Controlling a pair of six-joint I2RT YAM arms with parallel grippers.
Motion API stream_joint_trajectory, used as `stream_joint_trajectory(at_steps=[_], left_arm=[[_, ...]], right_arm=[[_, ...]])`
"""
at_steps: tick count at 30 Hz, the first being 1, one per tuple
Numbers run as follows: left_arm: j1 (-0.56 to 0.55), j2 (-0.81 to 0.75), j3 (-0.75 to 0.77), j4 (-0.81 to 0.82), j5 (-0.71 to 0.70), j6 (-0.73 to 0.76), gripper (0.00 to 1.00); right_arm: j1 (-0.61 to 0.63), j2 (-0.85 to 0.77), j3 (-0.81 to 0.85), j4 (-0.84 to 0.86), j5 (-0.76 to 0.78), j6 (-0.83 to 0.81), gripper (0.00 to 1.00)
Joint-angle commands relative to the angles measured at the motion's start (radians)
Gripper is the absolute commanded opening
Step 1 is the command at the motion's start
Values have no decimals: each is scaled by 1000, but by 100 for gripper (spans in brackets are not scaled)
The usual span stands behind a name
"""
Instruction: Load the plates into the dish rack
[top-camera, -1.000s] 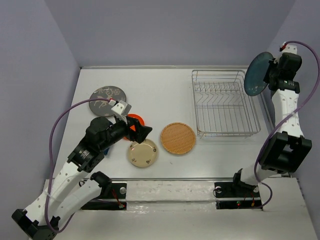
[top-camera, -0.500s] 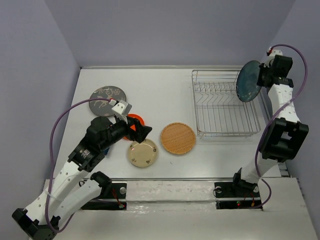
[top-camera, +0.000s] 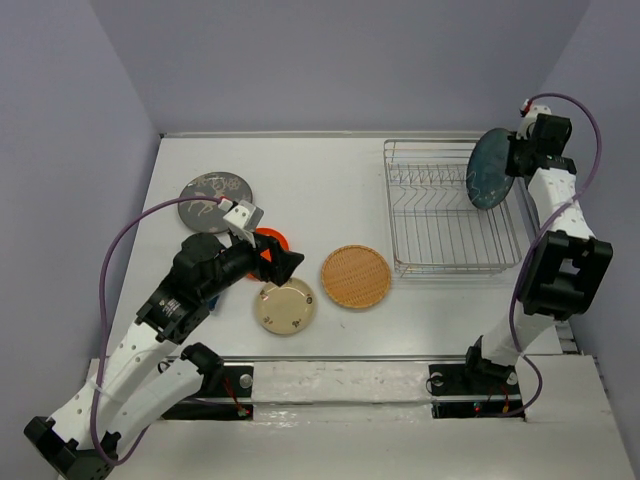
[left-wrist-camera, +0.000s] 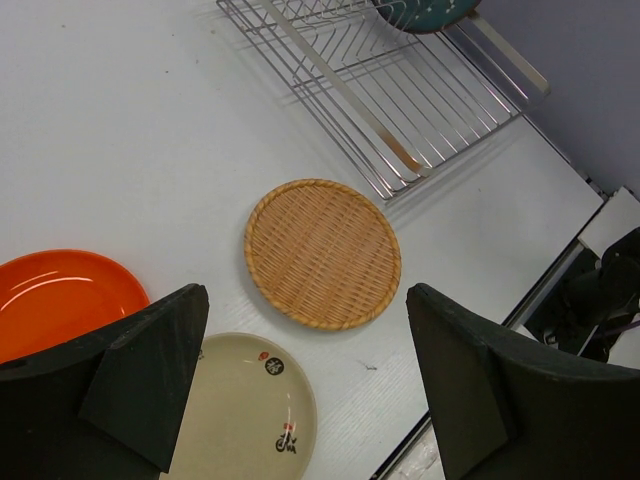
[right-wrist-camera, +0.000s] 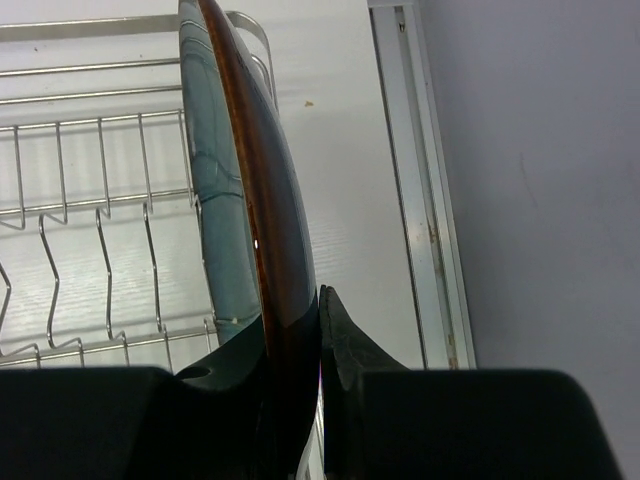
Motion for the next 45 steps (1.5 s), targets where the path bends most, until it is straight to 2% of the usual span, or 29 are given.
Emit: stream_joint_trajectory(at_steps=[1,3,4,6,7,9,10,16,17,21,25,26,28,29,31,32,34,36,39,41,42,45], left_arm=[[-7,-3,13,27,-11,16,91],[-5,-3,13,27,-12,16,91],[-5,-3,13,25,-12,16,91],[-5,-3,13,27,-15,16,92],[-3,-6,13,27,-17,16,91],[-2,-6,13,25,-17,16,91],[0,-7,13,25,-20,16,91],[3,-3,12,25,-32,11,91],[4,-1,12,24,-35,9,91],[13,-3,15,10,-98,5,92],[32,-7,18,-5,-167,-7,91],[45,-10,18,-8,-192,-9,91],[64,-22,21,-10,-215,-14,91],[70,-29,22,-8,-264,-14,91],[84,-47,24,-7,-288,-15,91],[101,-50,24,-7,-310,-18,91],[130,-64,24,-5,-324,-23,91],[150,-67,24,-2,-338,-24,91],[190,-65,24,-1,-341,-27,91],[208,-67,21,4,-339,-26,91],[229,-70,19,5,-333,-27,90],[254,-79,13,21,-307,-27,90]], right_arm=[[34,-11,11,140,20,-20,14],[34,-4,13,140,41,-26,20],[49,-1,17,140,78,-34,28],[63,5,19,142,109,-40,35],[75,13,23,140,116,-38,44],[84,22,42,131,158,-20,52],[84,30,52,123,161,-11,59],[93,9,143,85,176,118,69],[93,-2,147,85,181,171,74],[133,-85,135,91,195,357,81],[317,-186,60,120,199,423,82],[395,-221,13,129,167,460,79],[470,-249,-33,143,95,504,76],[541,-272,-87,154,78,549,67],[604,-289,-144,193,-6,598,60],[654,-303,-208,215,-34,670,49],[708,-307,-277,329,-183,771,37],[825,-288,-333,419,-189,796,37],[917,-211,-316,422,-192,818,36],[966,-119,-307,456,-204,856,40],[986,-56,-297,474,-215,868,46],[1008,24,-296,526,-236,925,56]])
